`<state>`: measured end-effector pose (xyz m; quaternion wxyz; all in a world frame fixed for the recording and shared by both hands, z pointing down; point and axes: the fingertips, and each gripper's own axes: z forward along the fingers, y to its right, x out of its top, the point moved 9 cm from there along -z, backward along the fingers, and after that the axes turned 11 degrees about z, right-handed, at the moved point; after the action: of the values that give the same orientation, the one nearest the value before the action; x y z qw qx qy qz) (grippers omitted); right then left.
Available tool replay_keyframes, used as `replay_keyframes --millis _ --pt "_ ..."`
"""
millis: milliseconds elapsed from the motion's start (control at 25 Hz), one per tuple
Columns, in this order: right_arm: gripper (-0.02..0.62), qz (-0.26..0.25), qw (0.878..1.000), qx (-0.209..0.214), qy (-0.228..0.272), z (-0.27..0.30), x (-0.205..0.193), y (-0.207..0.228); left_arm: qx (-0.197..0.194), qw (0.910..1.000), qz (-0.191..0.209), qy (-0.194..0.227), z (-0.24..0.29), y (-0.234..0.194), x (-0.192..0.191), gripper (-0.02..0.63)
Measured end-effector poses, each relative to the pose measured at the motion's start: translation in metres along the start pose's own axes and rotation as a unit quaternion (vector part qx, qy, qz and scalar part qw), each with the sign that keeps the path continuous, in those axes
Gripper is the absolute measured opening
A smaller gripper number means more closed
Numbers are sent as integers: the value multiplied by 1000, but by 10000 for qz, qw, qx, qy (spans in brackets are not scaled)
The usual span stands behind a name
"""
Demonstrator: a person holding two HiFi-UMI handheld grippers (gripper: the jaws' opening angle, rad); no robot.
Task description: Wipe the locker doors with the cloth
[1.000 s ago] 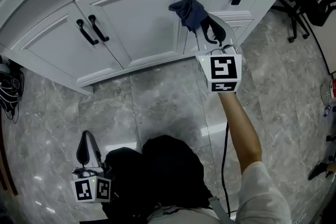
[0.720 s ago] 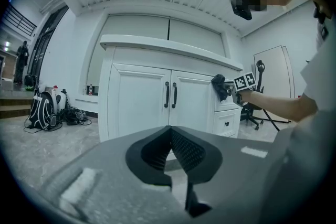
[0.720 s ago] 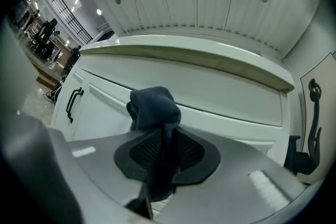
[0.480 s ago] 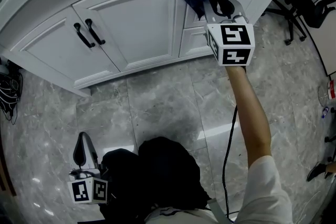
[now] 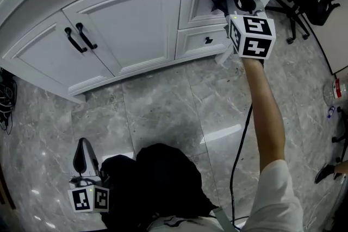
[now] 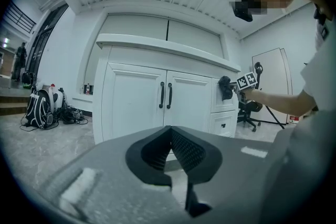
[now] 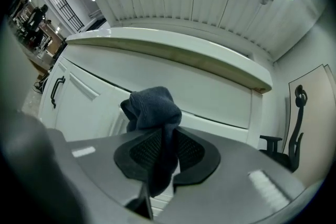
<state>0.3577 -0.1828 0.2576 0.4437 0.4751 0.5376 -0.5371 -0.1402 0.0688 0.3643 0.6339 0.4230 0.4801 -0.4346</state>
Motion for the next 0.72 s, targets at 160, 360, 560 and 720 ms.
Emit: replay_keyframes --millis 160,360,560,720 --pt "69 -29 9995 -320 -39 -1 -4 36 -26 10000 21 -1 3 5 2 2" --pt "69 -52 9969 -781 -62 -2 -16 83 -22 10000 65 -22 3 10 3 2" --pt "69 -123 9958 -904 -127 -2 -25 104 -11 10000 87 -46 3 13 4 2" --pt "67 -107 9952 -970 -115 -2 -34 103 2 9999 99 -52 2 12 4 2"
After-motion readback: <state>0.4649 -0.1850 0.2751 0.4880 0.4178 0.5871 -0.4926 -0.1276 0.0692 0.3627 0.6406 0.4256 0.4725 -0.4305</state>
